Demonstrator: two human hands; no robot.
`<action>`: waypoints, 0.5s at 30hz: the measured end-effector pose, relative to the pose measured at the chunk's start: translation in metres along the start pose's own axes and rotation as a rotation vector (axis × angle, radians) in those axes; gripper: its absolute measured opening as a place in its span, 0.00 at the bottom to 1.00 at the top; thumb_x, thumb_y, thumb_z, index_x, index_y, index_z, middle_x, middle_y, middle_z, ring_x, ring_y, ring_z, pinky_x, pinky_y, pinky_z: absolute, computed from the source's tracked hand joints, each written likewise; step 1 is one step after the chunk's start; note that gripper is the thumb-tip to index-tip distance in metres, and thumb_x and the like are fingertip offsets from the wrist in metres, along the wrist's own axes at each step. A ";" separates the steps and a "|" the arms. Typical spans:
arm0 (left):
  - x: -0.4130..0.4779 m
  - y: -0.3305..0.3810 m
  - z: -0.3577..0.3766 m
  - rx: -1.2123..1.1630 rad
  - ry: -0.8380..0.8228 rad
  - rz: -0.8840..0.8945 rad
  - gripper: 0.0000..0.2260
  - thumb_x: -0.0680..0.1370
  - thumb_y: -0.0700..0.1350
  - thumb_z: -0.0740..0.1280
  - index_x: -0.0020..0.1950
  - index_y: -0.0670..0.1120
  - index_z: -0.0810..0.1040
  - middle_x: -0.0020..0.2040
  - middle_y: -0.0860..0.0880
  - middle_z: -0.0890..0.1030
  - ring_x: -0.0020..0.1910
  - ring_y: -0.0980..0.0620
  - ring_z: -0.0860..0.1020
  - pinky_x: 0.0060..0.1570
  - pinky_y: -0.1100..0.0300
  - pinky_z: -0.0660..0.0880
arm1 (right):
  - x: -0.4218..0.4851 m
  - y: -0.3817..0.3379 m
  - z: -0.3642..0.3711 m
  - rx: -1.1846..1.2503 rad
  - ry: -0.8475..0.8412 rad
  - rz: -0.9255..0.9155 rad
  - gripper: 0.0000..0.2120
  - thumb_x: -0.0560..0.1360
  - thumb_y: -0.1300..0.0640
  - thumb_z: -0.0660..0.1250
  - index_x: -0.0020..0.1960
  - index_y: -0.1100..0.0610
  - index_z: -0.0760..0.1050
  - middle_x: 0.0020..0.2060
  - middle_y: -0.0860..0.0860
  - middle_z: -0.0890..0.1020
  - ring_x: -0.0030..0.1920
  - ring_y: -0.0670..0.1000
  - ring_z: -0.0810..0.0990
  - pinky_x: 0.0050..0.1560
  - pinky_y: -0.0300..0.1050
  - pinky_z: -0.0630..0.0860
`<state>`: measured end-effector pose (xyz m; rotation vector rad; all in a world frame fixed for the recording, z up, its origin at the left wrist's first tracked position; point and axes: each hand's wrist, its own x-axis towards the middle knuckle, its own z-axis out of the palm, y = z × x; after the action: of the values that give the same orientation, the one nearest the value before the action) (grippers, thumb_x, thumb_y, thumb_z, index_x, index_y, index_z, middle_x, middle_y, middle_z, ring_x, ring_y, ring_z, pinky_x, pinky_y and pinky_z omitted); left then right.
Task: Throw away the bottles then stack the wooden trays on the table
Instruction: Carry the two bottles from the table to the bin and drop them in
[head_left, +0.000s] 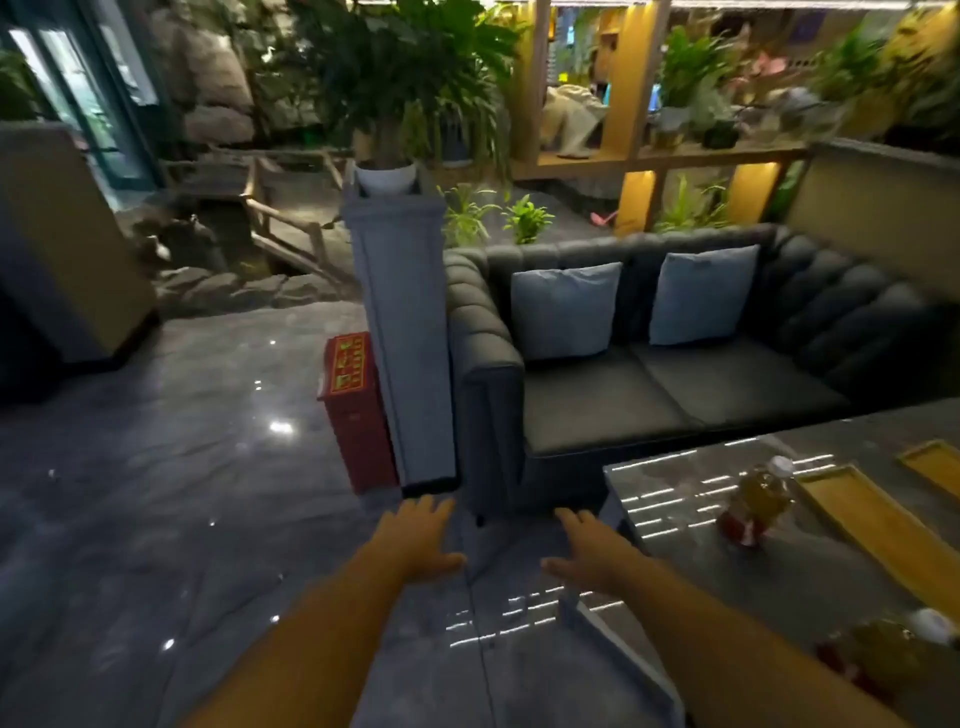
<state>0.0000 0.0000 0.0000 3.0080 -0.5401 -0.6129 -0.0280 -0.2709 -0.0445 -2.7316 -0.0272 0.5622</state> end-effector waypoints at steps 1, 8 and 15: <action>0.015 0.004 -0.004 -0.003 0.010 0.024 0.40 0.74 0.65 0.62 0.79 0.50 0.49 0.77 0.44 0.58 0.74 0.41 0.60 0.69 0.42 0.65 | 0.007 0.006 -0.004 0.020 0.015 0.015 0.45 0.72 0.35 0.65 0.79 0.53 0.49 0.75 0.57 0.61 0.73 0.59 0.66 0.71 0.53 0.66; 0.117 0.044 -0.038 0.083 -0.004 0.115 0.40 0.73 0.65 0.63 0.78 0.50 0.51 0.75 0.43 0.62 0.71 0.40 0.64 0.65 0.42 0.69 | 0.046 0.056 -0.043 0.078 0.032 0.149 0.46 0.71 0.34 0.65 0.79 0.53 0.51 0.77 0.56 0.59 0.76 0.58 0.61 0.72 0.52 0.64; 0.196 0.100 -0.054 0.163 -0.027 0.278 0.39 0.73 0.66 0.64 0.77 0.51 0.53 0.74 0.45 0.63 0.71 0.41 0.65 0.66 0.42 0.68 | 0.044 0.102 -0.064 0.200 0.096 0.282 0.38 0.73 0.39 0.67 0.76 0.52 0.58 0.74 0.56 0.66 0.73 0.58 0.66 0.70 0.56 0.68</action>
<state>0.1571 -0.1631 -0.0146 2.9901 -1.0352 -0.6164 0.0325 -0.3844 -0.0410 -2.5768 0.4217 0.4780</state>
